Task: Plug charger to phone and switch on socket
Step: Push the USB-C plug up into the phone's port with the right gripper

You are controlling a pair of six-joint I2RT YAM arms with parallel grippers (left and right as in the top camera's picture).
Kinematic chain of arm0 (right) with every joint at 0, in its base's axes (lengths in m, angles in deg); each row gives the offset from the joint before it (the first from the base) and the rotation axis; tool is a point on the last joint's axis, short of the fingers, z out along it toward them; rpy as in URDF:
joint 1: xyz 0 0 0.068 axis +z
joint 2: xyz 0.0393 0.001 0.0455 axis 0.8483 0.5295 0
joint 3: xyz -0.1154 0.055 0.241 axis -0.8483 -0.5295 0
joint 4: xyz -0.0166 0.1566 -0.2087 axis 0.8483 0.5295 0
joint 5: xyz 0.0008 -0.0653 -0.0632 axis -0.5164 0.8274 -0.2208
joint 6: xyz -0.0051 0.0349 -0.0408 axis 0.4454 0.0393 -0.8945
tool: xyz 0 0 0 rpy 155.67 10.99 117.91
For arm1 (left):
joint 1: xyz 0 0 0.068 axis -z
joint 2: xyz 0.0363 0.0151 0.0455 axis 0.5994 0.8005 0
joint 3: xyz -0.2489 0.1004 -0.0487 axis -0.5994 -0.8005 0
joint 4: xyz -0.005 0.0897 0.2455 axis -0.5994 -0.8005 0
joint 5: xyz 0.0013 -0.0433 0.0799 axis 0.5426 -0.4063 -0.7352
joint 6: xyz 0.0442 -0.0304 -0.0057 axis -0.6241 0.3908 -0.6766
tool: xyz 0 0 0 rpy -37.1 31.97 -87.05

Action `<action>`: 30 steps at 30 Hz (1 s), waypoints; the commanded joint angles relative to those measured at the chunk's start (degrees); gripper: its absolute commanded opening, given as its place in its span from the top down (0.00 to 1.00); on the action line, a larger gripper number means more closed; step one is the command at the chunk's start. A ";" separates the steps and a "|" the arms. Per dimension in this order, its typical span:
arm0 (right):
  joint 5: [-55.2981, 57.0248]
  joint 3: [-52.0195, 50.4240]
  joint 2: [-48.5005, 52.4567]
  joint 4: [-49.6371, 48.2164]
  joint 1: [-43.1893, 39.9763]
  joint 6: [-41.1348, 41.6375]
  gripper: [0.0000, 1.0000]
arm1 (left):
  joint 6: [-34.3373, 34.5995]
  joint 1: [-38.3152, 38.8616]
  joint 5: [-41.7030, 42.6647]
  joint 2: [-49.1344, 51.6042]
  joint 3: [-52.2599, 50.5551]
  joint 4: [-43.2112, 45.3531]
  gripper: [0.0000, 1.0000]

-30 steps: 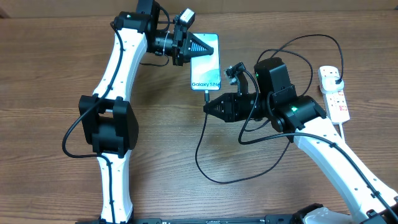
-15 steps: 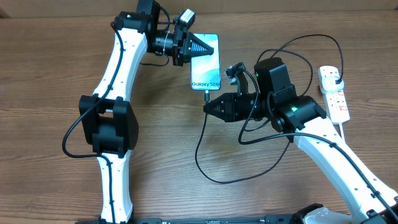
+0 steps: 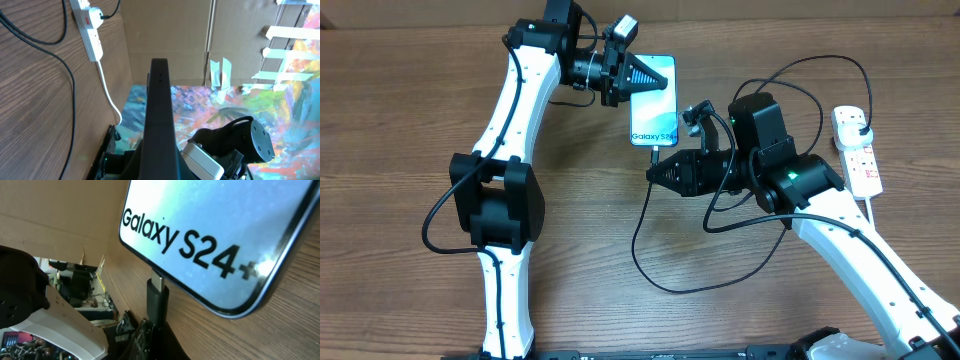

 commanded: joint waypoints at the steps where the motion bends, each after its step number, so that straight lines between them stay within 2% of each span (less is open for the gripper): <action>1: 0.52 -0.11 -0.02 -0.81 0.07 0.28 0.96 | 1.73 0.70 2.05 -0.31 0.90 0.96 0.96; 9: 0.37 -0.11 -0.02 -0.81 0.07 0.28 0.96 | 3.02 0.72 2.10 -0.31 0.90 2.49 0.96; 17: 0.39 -0.11 -0.02 -0.61 0.04 0.28 0.96 | 4.13 0.68 5.53 -0.31 0.90 6.03 0.95; 30: 0.39 -0.09 -0.02 -1.05 -0.98 0.26 0.96 | 4.07 0.68 5.46 -0.31 0.90 6.12 0.96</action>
